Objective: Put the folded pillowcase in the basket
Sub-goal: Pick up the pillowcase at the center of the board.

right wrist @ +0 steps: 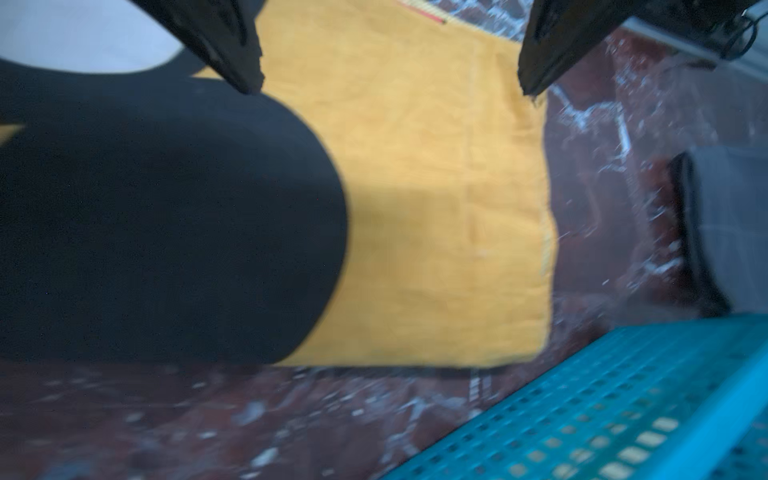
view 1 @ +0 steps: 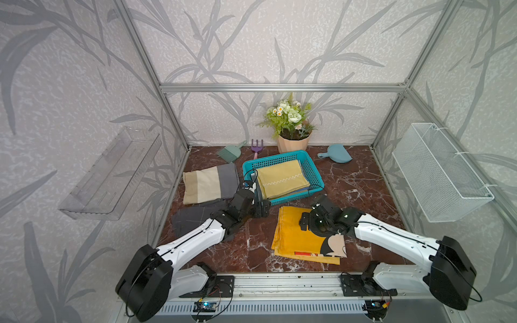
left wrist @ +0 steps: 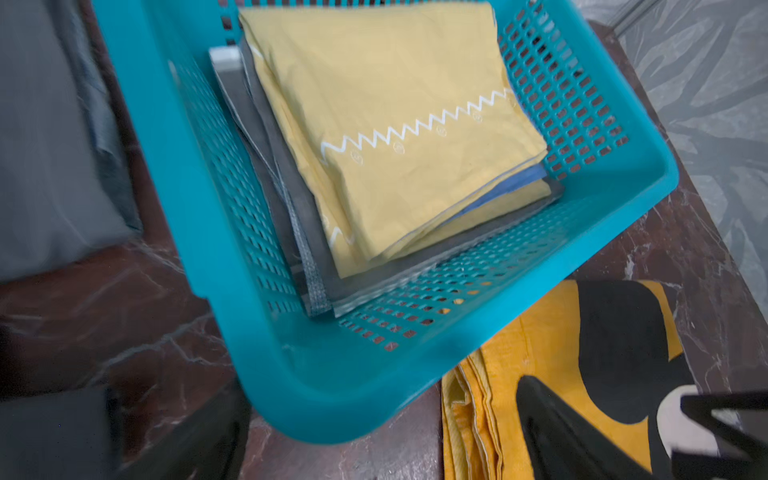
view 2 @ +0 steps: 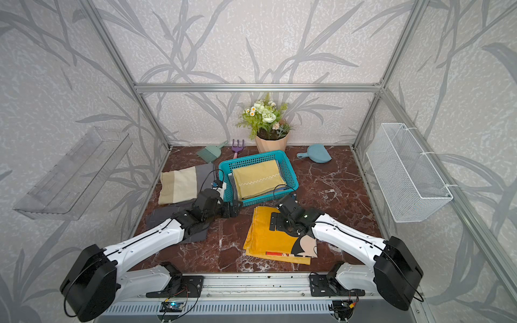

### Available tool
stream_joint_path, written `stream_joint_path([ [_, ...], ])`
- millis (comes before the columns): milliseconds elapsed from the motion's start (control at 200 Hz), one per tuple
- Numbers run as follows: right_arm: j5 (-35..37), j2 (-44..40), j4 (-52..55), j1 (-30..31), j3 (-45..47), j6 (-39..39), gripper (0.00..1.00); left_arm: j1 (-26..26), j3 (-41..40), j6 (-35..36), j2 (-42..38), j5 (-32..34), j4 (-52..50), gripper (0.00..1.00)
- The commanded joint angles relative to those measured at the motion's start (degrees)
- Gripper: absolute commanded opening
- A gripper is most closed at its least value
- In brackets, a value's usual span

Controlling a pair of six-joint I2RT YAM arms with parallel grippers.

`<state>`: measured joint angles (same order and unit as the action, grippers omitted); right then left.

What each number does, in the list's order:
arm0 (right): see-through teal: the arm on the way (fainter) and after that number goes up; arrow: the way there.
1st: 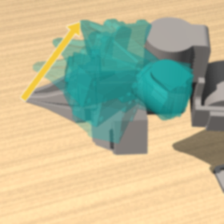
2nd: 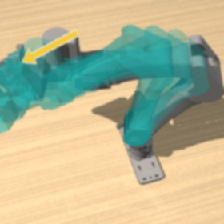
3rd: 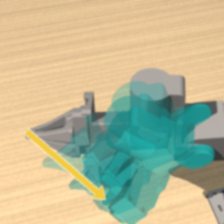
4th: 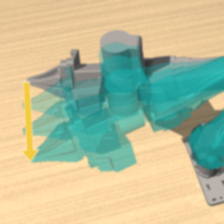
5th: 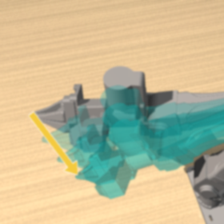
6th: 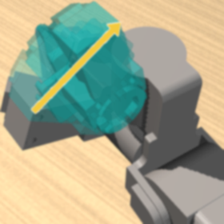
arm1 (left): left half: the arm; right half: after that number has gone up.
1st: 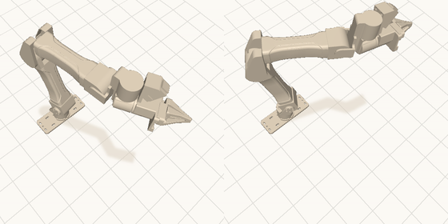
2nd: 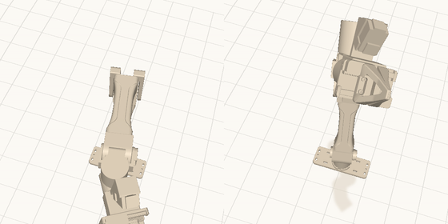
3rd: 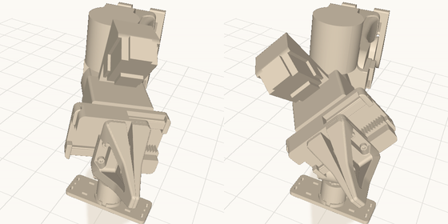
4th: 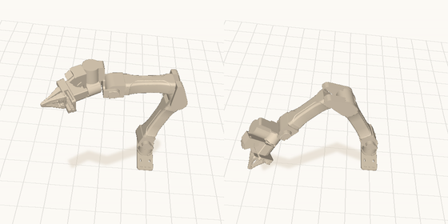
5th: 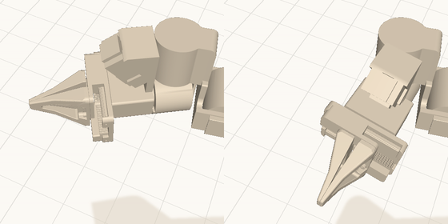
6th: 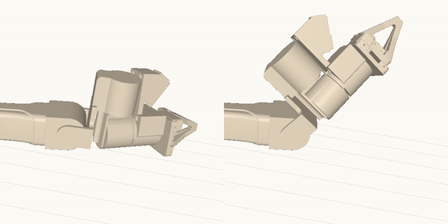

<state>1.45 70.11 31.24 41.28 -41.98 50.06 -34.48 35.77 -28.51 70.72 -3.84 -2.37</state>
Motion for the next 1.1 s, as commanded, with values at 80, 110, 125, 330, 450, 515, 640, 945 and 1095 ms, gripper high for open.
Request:
stream_joint_path([
  [80,-0.3,-3.8,3.8,-9.4,4.4,-5.6,0.99,-1.0,-1.1,2.2,2.5,-10.3,2.6,1.00],
  [110,-0.5,-4.1,3.9,-10.5,5.1,-5.7,0.99,-1.2,-1.6,2.1,1.9,-10.3,2.9,1.00],
  [125,-0.5,-4.4,3.9,-11.0,5.4,-7.0,0.99,-1.4,-1.8,2.0,1.5,-10.2,3.0,1.00],
  [330,-0.7,-7.1,4.3,-14.9,8.0,-8.0,0.99,-2.2,-3.5,1.0,-4.8,-4.8,1.0,1.00],
  [450,-1.4,-7.5,3.6,-16.5,10.0,-8.3,0.99,-2.3,-4.1,0.3,-9.2,-3.8,1.0,1.00],
  [515,-2.5,-7.0,2.9,-17.9,11.3,-8.5,0.99,-2.5,-4.3,-0.3,-9.8,-5.4,1.1,1.00],
  [640,-5.6,-6.3,1.1,-18.9,13.3,-8.6,0.99,-3.6,-6.4,-3.4,-8.6,-11.4,2.5,1.00],
  [945,-11.0,-4.0,-2.5,-19.0,15.8,-8.4,0.99,-13.2,-11.7,-8.8,-5.3,-9.8,7.8,1.00],
  [1095,-13.4,-2.9,-4.2,-19.0,17.1,-8.4,0.99,-14.2,-13.0,-11.1,-3.4,-10.3,11.0,1.00],
])
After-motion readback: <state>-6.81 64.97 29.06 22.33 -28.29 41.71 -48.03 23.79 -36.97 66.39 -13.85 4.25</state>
